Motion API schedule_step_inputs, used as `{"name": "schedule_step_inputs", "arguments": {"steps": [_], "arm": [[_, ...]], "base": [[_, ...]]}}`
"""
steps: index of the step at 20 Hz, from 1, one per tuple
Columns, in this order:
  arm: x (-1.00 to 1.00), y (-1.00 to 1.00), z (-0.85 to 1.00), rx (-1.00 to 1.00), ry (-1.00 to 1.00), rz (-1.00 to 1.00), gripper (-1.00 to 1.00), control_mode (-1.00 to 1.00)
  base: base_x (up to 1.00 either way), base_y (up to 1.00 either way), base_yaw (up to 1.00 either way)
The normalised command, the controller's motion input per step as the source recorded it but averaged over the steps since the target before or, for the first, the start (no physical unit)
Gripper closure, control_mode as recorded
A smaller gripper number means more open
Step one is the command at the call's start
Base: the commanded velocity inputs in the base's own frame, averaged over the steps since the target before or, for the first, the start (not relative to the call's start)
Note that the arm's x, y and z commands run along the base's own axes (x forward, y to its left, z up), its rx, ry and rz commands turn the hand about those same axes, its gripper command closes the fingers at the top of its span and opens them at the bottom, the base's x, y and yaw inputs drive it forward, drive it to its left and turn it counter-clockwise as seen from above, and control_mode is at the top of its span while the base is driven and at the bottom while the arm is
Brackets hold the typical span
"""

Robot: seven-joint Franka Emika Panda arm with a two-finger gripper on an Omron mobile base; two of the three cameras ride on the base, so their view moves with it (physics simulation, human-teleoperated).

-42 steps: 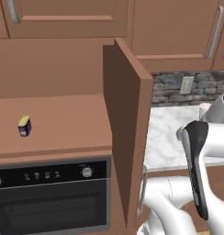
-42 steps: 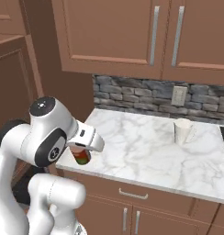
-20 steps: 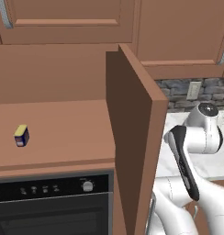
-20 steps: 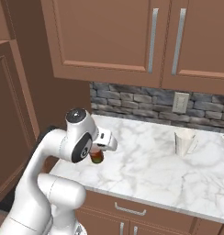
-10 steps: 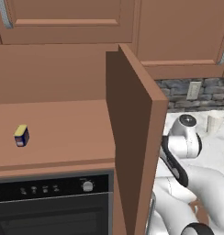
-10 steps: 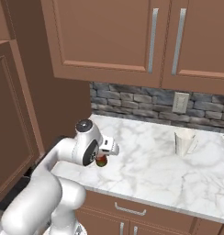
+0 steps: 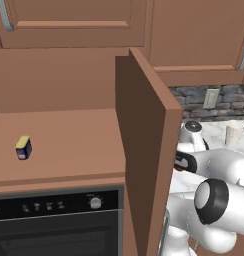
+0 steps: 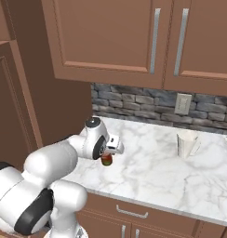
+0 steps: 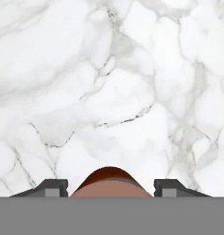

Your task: Restock the canned food cabinet by taking the new fresh canned food from the counter and placing it in the cabinet. Then, take the old canned food from the cabinet and place it on the counter.

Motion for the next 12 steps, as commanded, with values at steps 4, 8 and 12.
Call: {"name": "schedule_step_inputs", "arguments": {"steps": [4,8,12], "arm": [[0.01,-0.01,0.00,0.00,0.01,0.00,-1.00,-1.00],[0.00,0.00,0.02,0.00,0.00,-0.01,-1.00,-1.00],[-0.08,0.00,0.34,0.00,-0.01,-0.03,-1.00,-1.00]], "base": [[0.00,0.00,0.00],[0.00,0.00,0.00],[0.00,0.00,0.00]]}}
